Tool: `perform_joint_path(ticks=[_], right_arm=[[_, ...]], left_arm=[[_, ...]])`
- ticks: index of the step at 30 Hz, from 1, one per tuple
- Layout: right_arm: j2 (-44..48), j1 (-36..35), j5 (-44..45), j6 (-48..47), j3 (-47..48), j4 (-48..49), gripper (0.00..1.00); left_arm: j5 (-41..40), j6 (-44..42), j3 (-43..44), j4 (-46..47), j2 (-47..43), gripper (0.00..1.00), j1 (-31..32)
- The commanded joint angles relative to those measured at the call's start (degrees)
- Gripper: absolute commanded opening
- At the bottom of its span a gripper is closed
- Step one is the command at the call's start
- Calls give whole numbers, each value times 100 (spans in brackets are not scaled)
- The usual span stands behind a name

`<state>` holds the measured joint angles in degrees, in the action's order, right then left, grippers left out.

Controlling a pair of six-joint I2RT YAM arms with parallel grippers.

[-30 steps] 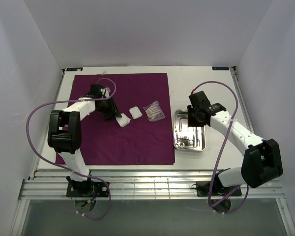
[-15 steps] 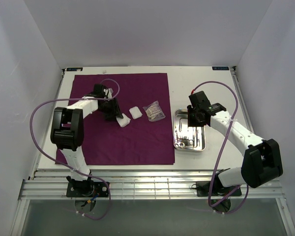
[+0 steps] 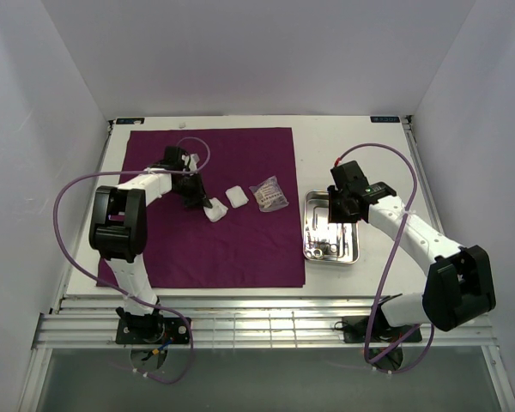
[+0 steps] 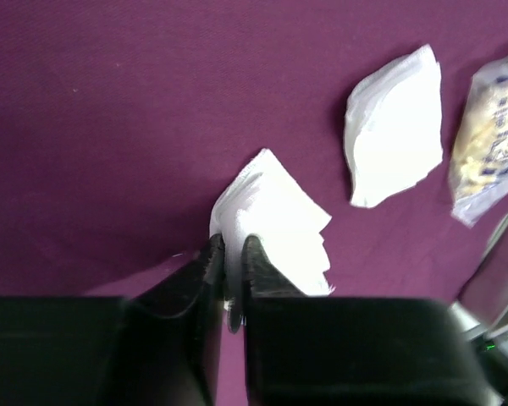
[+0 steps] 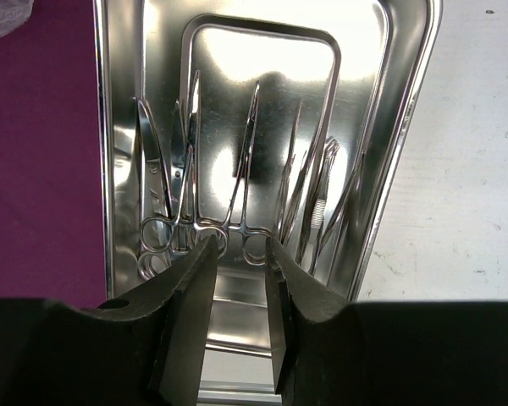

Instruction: Prepare the surgical pack

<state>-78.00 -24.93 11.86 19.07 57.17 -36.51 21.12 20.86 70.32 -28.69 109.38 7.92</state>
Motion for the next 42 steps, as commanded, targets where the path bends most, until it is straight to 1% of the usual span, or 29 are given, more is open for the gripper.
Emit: perform_joint_path(ticks=[1,2,3,4,11,15,17,22,25,29,33,36,38,42], right_arm=[[171,-30,62,35,-74,-14,35],[171,-30,54,35,-83,-14,36],[171,-30,45,53,-83,-5,36],[162,-30,36,44,-92,4,36],[162,-30,71,44,-22,21,35],[153,-30,54,35,5,39,36],[127,-30,27,9,14,39,36],[100,-30,-8,18,31,56,35],[118,-30,27,18,66,30,35],[197,-30,80,9,49,-31,36],[267,-30,124,18,-12,-58,36],[285,-30,124,44,-13,-67,36],[276,-30,124,44,-4,-49,36],[197,-30,89,9,84,-67,36]], left_arm=[[217,-82,122,47,-197,13,25],[260,-100,113,47,-233,5,25],[295,-117,122,39,-259,1,25],[331,-144,148,39,-320,0,25],[857,-240,332,82,-672,0,25],[1594,-258,508,319,-848,0,34],[1815,-249,640,399,-822,0,69],[1930,145,1193,619,-279,0,297],[1983,225,1431,680,47,0,438],[2097,304,1537,689,364,0,456],[2255,410,1423,689,233,0,535],[2448,498,1028,689,-56,0,544],[2449,489,791,689,-162,0,535],[2344,471,719,680,-163,0,535]])
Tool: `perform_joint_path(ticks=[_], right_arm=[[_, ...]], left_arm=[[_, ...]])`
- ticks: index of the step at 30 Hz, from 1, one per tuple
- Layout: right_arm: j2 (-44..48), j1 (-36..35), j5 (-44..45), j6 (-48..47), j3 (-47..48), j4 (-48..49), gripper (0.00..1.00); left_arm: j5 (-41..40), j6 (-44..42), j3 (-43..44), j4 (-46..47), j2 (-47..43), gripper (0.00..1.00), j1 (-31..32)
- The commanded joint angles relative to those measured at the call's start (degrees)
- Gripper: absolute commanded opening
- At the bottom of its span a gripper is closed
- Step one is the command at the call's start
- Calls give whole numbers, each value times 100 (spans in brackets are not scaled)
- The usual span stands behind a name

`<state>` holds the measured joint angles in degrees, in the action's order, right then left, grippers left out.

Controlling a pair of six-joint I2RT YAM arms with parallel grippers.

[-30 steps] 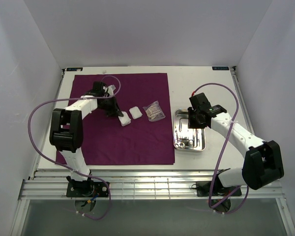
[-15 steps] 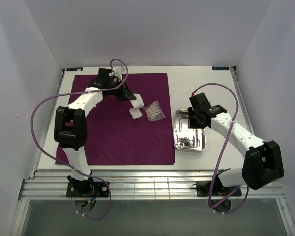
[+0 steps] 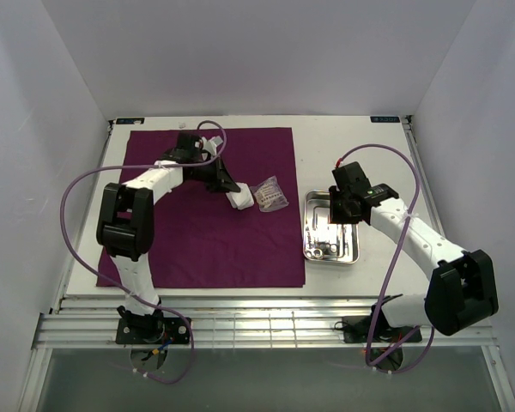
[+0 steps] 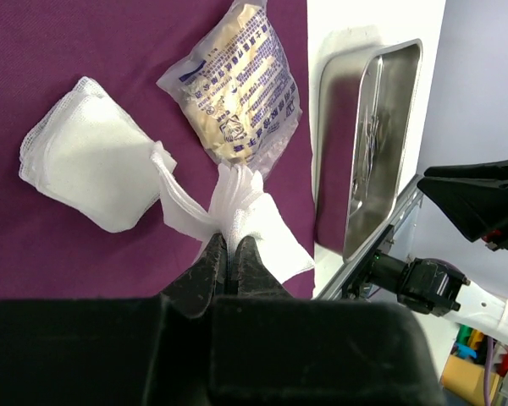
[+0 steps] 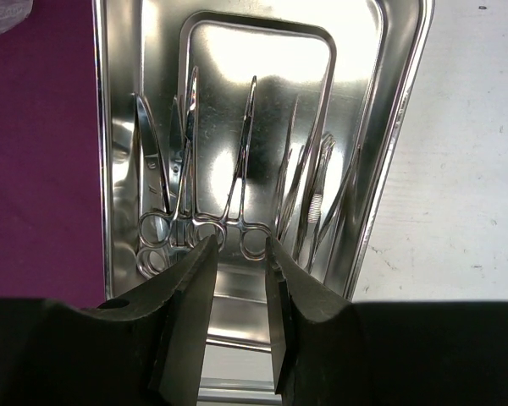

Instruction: Prepare the surgical pack

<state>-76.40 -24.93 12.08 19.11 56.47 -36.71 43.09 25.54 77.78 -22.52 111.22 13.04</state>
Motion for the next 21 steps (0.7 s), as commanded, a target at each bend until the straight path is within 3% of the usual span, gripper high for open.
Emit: perform_joint_path(ticks=[1,13,21], right_arm=[[29,-30,67,5,171,-56,36],[134,-30,181,-39,145,-144,35],[196,-30,199,-13,57,-152,35]], left_arm=[[112,30,0,73,-303,0,23],[-415,-190,764,-111,506,0,-56],[-336,-216,642,-270,524,0,-73]])
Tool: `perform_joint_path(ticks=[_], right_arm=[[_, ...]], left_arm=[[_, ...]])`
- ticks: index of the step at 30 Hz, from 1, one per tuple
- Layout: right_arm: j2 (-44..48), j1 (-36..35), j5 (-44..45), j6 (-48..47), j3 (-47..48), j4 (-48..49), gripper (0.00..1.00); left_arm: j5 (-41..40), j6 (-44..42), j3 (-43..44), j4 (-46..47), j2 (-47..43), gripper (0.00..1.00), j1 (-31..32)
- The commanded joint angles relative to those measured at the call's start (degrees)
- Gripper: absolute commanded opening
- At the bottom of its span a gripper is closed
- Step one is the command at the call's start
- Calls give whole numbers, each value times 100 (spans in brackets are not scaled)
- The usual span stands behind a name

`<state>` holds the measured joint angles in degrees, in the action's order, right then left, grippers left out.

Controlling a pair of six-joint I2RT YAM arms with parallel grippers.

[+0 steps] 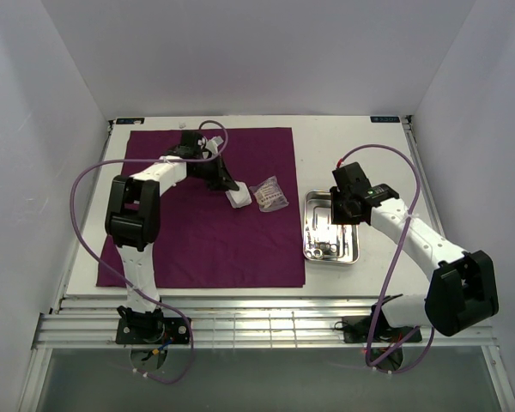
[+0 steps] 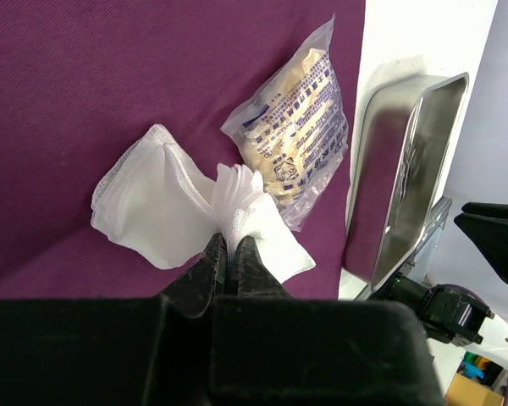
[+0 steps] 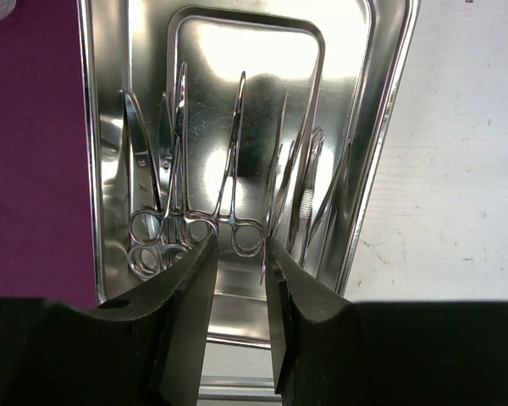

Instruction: Prepare the surgical pack

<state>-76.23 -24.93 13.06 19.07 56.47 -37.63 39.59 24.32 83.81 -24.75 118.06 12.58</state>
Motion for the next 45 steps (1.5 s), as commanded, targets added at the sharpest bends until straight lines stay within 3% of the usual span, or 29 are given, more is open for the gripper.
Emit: perform_joint_path(ticks=[1,16,18,19,22,26,31,40,45], right_arm=[[170,-30,109,-17,57,-61,35],[231,-30,65,18,-13,-52,35],[231,-30,39,35,-57,-43,35],[240,-30,30,44,-66,-34,35],[214,-30,-5,53,-66,-17,36],[196,-30,-40,53,-39,10,35],[170,-30,-49,53,-31,18,36],[143,-30,-84,44,-31,18,35],[91,-30,-93,35,-4,36,35]], left_arm=[[13,-94,39,-47,-169,0,-27],[-365,-515,250,-73,164,0,-54],[-365,-629,302,-161,235,11,-54],[-373,-682,329,-188,244,30,-54],[-505,-858,408,-267,218,51,-62],[-795,-1043,408,-267,103,57,-62],[-1225,-1227,390,-311,77,61,-63],[-1375,-1587,443,-372,-82,62,-54],[-1304,-1588,443,-451,251,62,42]])
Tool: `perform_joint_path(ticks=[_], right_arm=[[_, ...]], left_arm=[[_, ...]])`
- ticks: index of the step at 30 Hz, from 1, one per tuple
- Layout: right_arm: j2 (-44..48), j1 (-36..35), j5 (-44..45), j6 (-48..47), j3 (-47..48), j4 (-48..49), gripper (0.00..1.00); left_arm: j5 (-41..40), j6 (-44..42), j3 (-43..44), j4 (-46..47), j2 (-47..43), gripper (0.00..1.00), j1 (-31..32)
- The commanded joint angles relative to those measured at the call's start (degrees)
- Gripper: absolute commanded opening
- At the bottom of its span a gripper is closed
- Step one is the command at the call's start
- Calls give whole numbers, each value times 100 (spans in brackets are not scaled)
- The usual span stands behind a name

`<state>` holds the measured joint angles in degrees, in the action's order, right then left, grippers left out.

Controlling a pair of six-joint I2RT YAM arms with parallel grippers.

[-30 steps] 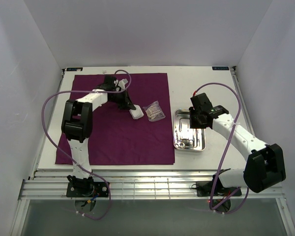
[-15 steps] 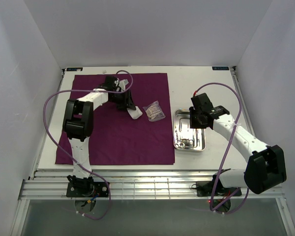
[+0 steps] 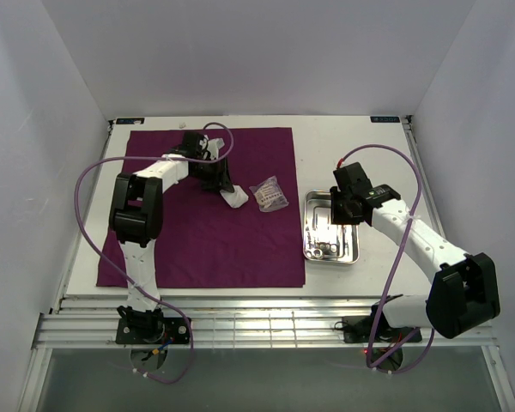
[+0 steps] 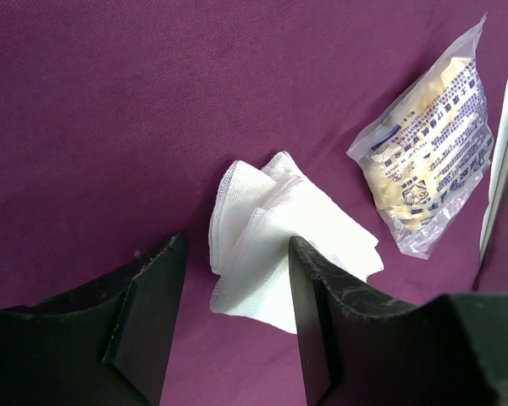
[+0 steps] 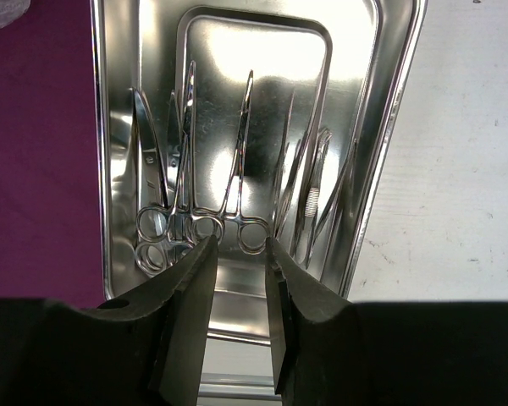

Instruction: Prepare the surgical pack

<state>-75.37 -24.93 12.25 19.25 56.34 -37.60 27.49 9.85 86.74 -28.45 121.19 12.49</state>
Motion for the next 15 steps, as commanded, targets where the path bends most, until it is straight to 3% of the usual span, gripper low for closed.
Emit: perform_joint_path(ticks=[1,8,15], right_arm=[[-4,-30,-12,9,18,34,35],[-39,-38,-21,0,26,25,36],[-65,-30,14,-8,106,16,35]], left_arm=[[-94,-115,176,-117,10,62,78],[204,-115,414,-161,247,62,96],[55,-123,45,-275,309,61,113]])
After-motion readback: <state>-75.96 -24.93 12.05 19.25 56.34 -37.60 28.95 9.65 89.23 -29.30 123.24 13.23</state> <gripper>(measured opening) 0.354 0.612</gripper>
